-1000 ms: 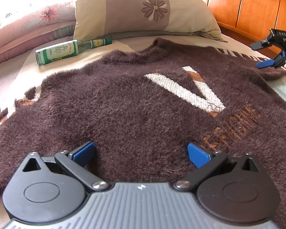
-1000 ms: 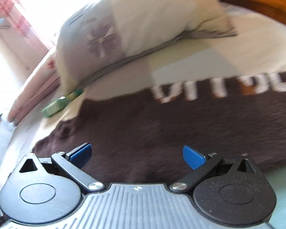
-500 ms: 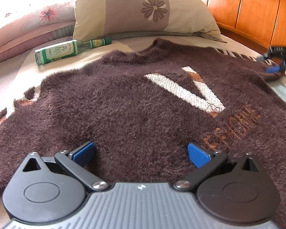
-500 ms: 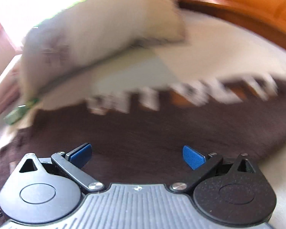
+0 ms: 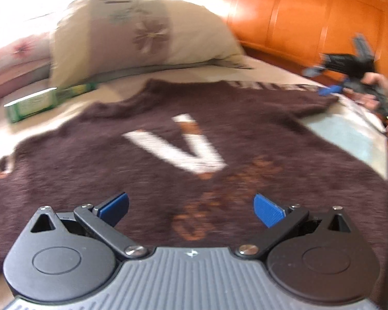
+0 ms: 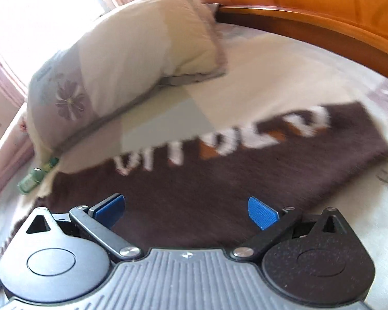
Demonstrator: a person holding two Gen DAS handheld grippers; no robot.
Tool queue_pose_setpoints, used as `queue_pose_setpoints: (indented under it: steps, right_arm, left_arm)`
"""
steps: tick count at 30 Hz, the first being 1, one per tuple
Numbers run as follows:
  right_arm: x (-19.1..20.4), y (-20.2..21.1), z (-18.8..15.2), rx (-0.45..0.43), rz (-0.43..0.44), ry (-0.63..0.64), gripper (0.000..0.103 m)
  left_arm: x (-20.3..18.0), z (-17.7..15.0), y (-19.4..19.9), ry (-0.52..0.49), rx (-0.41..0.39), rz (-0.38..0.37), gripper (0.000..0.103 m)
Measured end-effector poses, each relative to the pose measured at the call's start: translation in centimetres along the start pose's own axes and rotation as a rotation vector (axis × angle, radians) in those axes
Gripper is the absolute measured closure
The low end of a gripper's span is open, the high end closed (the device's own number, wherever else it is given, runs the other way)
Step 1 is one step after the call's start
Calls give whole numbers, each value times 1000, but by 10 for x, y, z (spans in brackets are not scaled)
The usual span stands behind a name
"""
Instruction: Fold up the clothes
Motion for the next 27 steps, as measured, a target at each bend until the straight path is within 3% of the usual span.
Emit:
queue_pose_setpoints:
  steps: [5,10,13,15,17,20,21,24,27]
  right_arm:
    - [19,-43,7,28,120,-8,0]
    - [-7,-56,17,55,39,91,0]
    - [-49,-32,33,-3,9,3,0]
    - [-84,-16,43,-52,-75,-65,0]
    - [-108,0,50,-101,-98,-144,0]
    - [-118,19,58,-197,-257,-197,0]
    - [-114,23,58,-212,-271,-195,0]
    - [-88,25,53,-174,-143,-156,0]
    - [-50,16,49,-116,-86,-27,0]
  left_arm:
    - [-25,-4,-9,-55,35,-56,1]
    - [-42,-9,-17,-98,79,-82,1]
    - [-53,-10,-18,-123,78,-116,1]
    - [-59,-11,-19,-139,80,-130,1]
    - [-62,-12,-20,-153,86,-127,1]
    - [-62,-11,-18,-152,83,-117,1]
    - [-61,-10,-16,-150,76,-117,1]
    - [-57,-10,-14,-139,70,-109,1]
    - [-53,-10,-12,-128,64,-101,1]
Point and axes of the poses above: each gripper's, at about its wrist camera, not at the fingertips, and y roughly against the way its jaws point, x to its left, z to its top, the point moved 3 cm from there along -y, roughly the way its jaws point, and after that the axes turned 3 degrees about -y, right-handed, at the moved point
